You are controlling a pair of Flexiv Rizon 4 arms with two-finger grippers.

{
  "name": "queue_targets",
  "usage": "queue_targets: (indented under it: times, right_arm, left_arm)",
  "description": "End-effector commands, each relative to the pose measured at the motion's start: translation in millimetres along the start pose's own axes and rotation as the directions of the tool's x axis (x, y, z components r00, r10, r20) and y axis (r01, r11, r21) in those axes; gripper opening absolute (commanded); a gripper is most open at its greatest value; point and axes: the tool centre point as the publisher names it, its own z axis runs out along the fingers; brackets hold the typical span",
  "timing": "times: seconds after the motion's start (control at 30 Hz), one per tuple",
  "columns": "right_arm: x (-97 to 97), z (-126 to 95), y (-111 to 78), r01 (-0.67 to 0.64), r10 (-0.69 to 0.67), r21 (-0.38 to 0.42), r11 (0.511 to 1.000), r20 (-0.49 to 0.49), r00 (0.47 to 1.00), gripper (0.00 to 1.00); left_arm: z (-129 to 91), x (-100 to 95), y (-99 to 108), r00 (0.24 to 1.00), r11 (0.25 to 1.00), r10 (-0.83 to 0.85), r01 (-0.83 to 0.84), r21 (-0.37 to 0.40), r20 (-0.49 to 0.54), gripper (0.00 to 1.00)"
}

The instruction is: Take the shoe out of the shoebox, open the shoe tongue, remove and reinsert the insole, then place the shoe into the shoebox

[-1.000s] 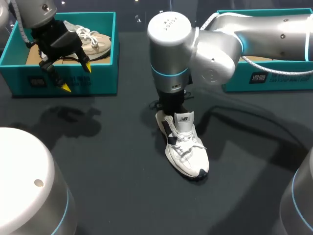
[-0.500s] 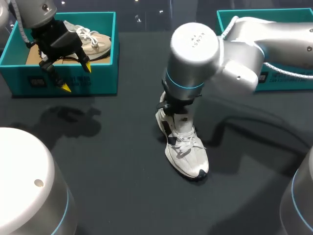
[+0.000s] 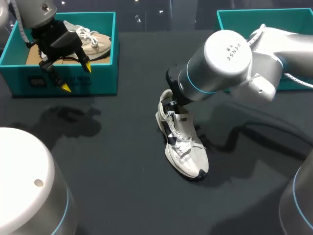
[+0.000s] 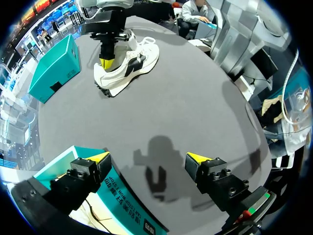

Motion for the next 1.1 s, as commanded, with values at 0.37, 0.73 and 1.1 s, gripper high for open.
queue_targets:
  times: [0.37,0.73,1.1]
  right_arm:
    - [9.8,43,20.1,0.019,-0.023,0.091,0.996,0.039,0.999,0.0]
    - [7.8,81,-30.8,-0.059,0.066,0.271,0.961,-0.016,0.998,0.0]
    - [20.8,76,-96.0,-0.139,0.155,0.456,0.879,0.001,0.988,0.0]
  left_arm:
    - [0,0.0,0,1.0,1.0,0.001,-0.001,-0.001,-0.001,1.0]
    - [0,0.0,0,1.0,1.0,0.001,-0.001,-0.001,-0.001,1.0]
    - [0,0.0,0,1.0,1.0,0.001,-0.001,-0.001,-0.001,1.0]
